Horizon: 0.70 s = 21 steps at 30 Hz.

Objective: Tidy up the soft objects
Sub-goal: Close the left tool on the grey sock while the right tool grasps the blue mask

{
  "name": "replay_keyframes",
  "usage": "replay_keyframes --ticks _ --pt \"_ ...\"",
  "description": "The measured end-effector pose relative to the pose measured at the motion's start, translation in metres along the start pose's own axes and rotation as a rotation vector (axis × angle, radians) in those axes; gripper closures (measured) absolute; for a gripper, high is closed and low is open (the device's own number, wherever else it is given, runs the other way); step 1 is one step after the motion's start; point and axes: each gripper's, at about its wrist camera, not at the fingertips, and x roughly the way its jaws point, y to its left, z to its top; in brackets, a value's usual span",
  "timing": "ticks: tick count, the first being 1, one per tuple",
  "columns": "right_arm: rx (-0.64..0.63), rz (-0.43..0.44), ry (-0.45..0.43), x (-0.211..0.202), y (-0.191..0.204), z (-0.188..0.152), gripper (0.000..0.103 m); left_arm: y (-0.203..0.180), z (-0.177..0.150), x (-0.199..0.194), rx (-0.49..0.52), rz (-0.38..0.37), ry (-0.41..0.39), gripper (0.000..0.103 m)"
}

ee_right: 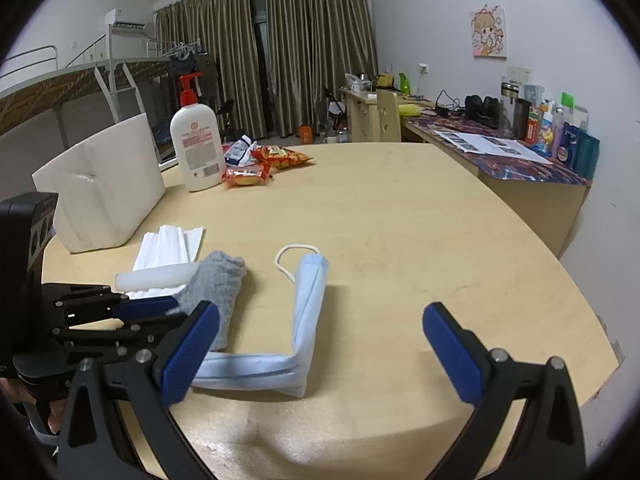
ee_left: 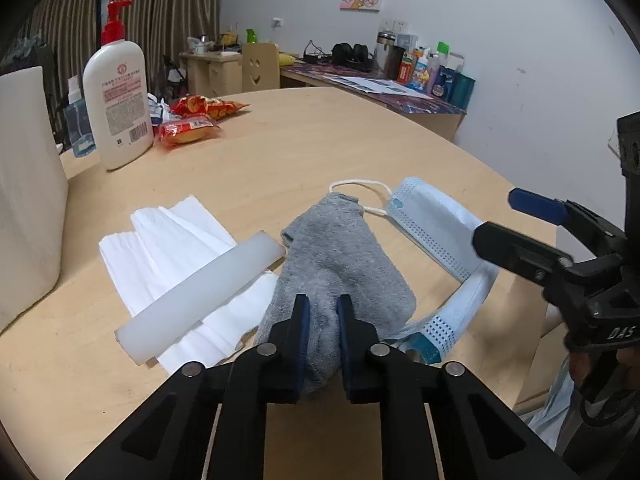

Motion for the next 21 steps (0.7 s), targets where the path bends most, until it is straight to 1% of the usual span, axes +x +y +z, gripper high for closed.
replay_keyframes --ticks 5,8,11,13,15,16,21 --pt "-0.002 0.009 0.019 0.007 0.002 0.001 0.000 -0.003 -0.001 -0.001 0.017 0.001 -0.005 0.093" --pt "-0.001 -0.002 0.036 0.012 0.002 0.002 0.000 -0.003 -0.001 -0.001 0.014 -0.001 -0.005 0.093" --pt "0.021 -0.012 0.057 0.017 0.000 0.001 0.000 -0.002 -0.001 -0.001 0.018 0.002 -0.005 0.093" --pt "0.034 0.001 0.063 0.017 -0.002 0.001 0.000 -0.001 -0.001 -0.001 0.015 -0.002 -0.004 0.093" --pt "0.033 -0.005 0.064 0.017 -0.002 -0.001 0.000 -0.002 -0.001 -0.001 0.015 -0.001 -0.004 0.093" --pt "0.032 -0.007 0.068 0.017 -0.002 -0.001 0.002 -0.002 -0.001 -0.001 0.016 -0.001 -0.005 0.093" --pt "0.025 -0.007 0.100 0.022 -0.001 -0.004 0.022 -0.001 -0.001 -0.001 0.016 -0.001 -0.005 0.093"
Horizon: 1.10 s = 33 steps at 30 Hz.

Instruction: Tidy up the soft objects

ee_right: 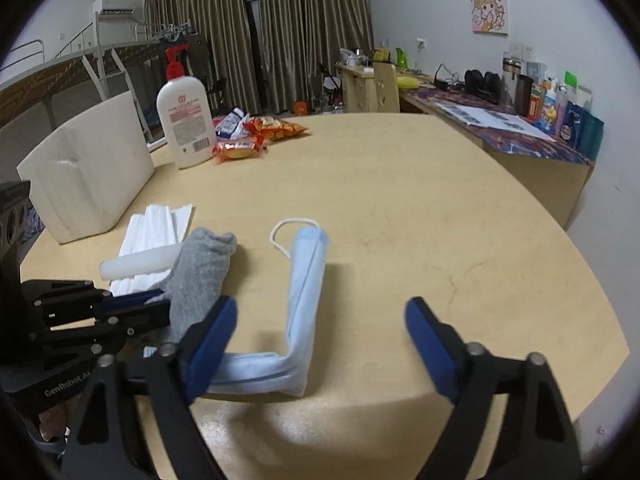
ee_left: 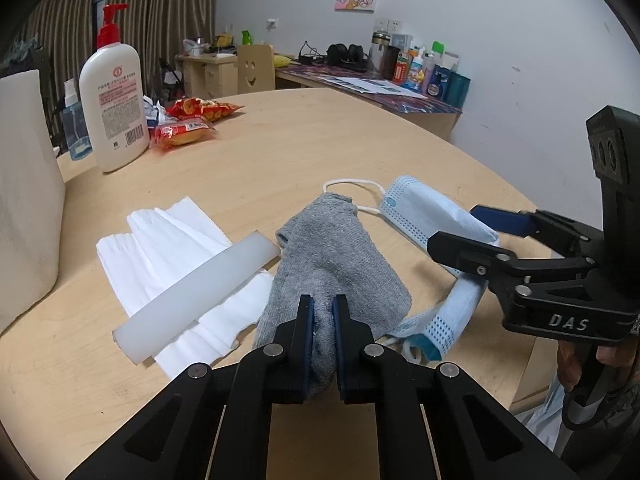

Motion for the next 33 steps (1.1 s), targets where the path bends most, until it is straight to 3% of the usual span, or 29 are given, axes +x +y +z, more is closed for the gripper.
replay_keyframes --ticks 5,7,10,17,21,33 --pt "-0.010 0.015 0.029 0.003 0.003 -0.003 0.043 0.001 0.000 0.000 0.001 0.000 0.000 0.093" --pt "-0.013 0.015 0.039 0.003 0.004 -0.005 0.044 0.001 0.000 0.000 0.002 0.001 -0.002 0.093" --pt "-0.013 0.037 0.072 0.006 0.005 -0.009 0.059 0.001 -0.001 0.000 0.003 0.001 -0.003 0.093" --pt "-0.024 0.028 0.058 0.005 0.006 -0.013 0.077 0.000 -0.001 -0.001 0.001 0.002 -0.005 0.093" --pt "0.009 0.054 0.039 0.003 0.000 -0.014 0.079 0.000 -0.001 -0.004 0.003 -0.002 -0.027 0.093" --pt "0.071 0.019 -0.052 -0.024 -0.020 -0.006 0.079 -0.007 -0.001 -0.022 0.018 -0.015 -0.084 0.094"
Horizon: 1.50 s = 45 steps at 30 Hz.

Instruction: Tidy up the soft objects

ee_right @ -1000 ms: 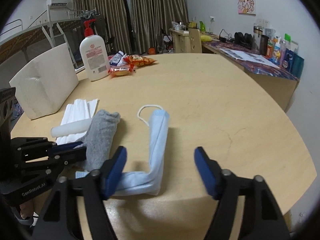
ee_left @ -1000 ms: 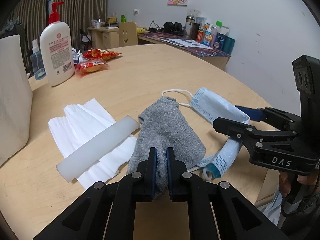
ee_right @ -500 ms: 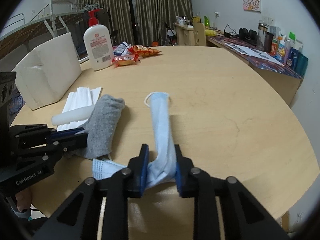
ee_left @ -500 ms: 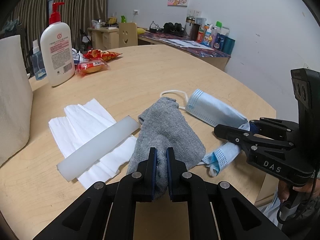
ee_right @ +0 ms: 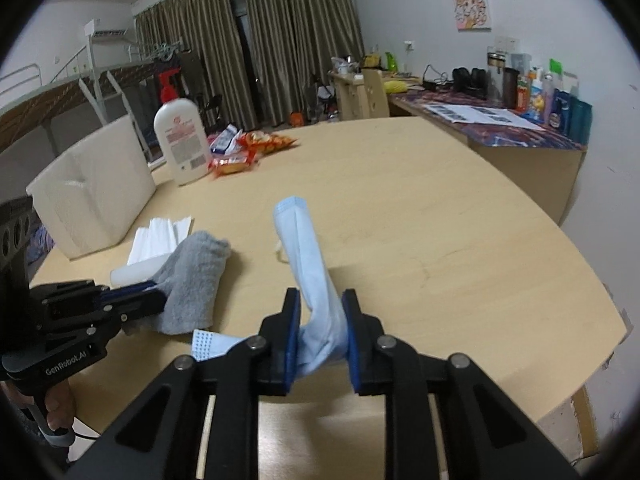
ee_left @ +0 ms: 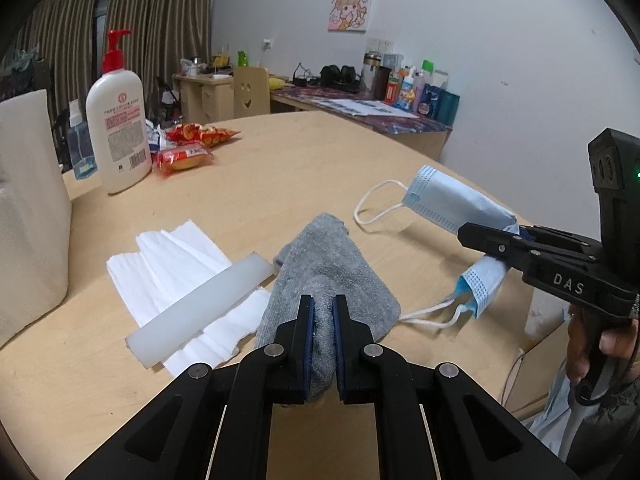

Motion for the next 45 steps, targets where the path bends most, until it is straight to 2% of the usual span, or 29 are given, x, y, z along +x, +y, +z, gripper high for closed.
replay_keyframes --ticks 5,19,22,29,40,45 --pt "0.016 -0.006 -0.032 -0.010 -0.004 0.003 0.079 -0.005 0.007 -0.016 0.007 0.002 -0.034 0.094" --pt "0.006 0.020 -0.152 -0.046 0.004 0.017 0.078 -0.013 0.024 -0.086 0.015 0.050 -0.201 0.094" --pt "0.001 0.025 -0.177 -0.054 0.008 0.021 0.078 -0.015 0.025 -0.098 0.023 0.061 -0.225 0.098" --pt "-0.022 0.040 -0.199 -0.062 0.018 0.022 0.078 -0.015 0.015 -0.103 0.040 0.062 -0.204 0.098" --pt "-0.030 0.058 -0.185 -0.058 0.022 0.018 0.078 -0.002 -0.021 -0.074 -0.005 0.033 -0.069 0.098" --pt "-0.030 0.059 -0.172 -0.056 0.023 0.015 0.078 -0.006 -0.028 -0.059 -0.011 0.024 -0.009 0.093"
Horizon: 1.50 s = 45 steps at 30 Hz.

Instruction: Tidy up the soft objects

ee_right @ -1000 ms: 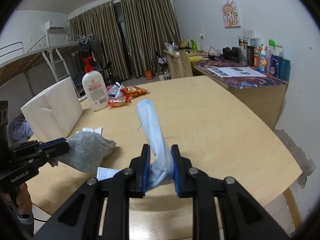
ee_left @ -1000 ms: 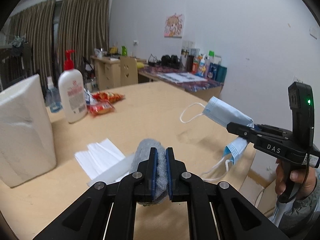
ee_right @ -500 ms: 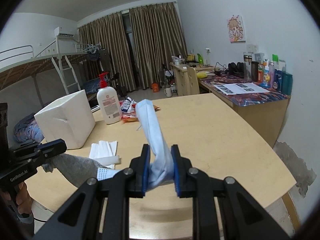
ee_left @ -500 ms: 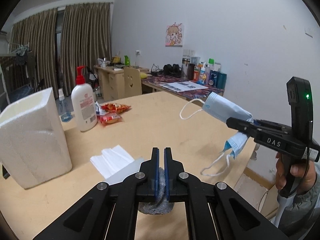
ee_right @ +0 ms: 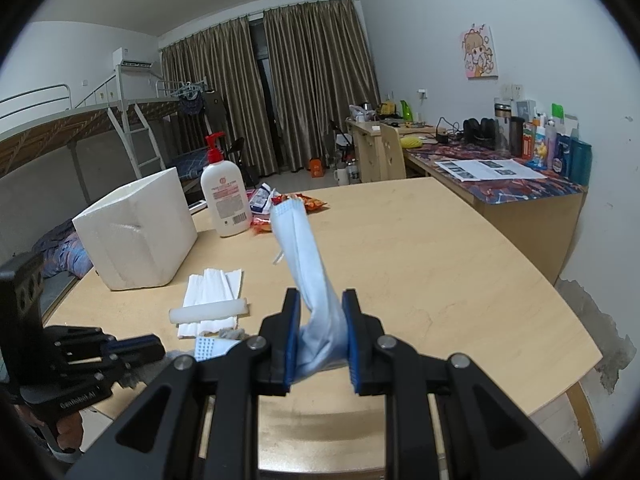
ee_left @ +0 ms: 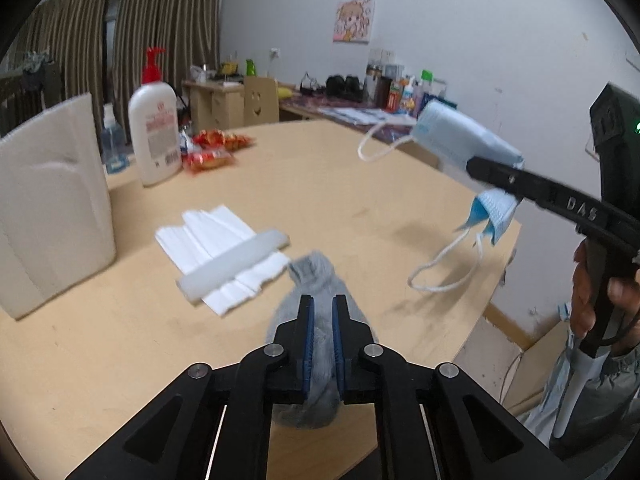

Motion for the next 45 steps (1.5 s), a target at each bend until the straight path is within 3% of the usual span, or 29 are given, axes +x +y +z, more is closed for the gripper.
replay_keyframes --ticks 9,20,22,23,24,28,33,37,45 --pt "0.011 -0.006 0.011 0.000 -0.004 -0.004 0.078 -0.009 -0.008 0.027 0.026 0.030 0.089 0.092" --pt "0.024 -0.010 0.017 -0.002 -0.009 -0.008 0.078 -0.015 -0.009 0.028 0.067 0.098 0.053 0.091" --pt "0.025 -0.010 0.016 -0.002 -0.009 -0.008 0.078 -0.018 -0.010 0.025 0.087 0.107 0.032 0.068" --pt "0.024 -0.009 0.016 -0.002 -0.009 -0.008 0.078 -0.019 -0.010 0.023 0.092 0.106 0.016 0.050" --pt "0.025 -0.009 0.016 -0.002 -0.009 -0.008 0.078 -0.020 -0.011 0.018 0.094 0.105 -0.018 0.038" --pt "0.017 -0.007 0.020 -0.002 -0.008 -0.008 0.078 -0.019 -0.009 0.012 0.081 0.070 -0.041 0.028" --pt "0.012 -0.004 0.012 -0.004 -0.006 -0.007 0.078 -0.017 -0.007 0.022 0.059 0.035 0.007 0.028" --pt "0.014 -0.005 0.013 -0.004 -0.007 -0.008 0.078 -0.018 -0.010 0.031 0.061 0.048 0.048 0.028" --pt "0.016 -0.001 0.013 -0.005 -0.007 -0.008 0.078 -0.019 -0.013 0.040 0.083 0.066 0.090 0.076"
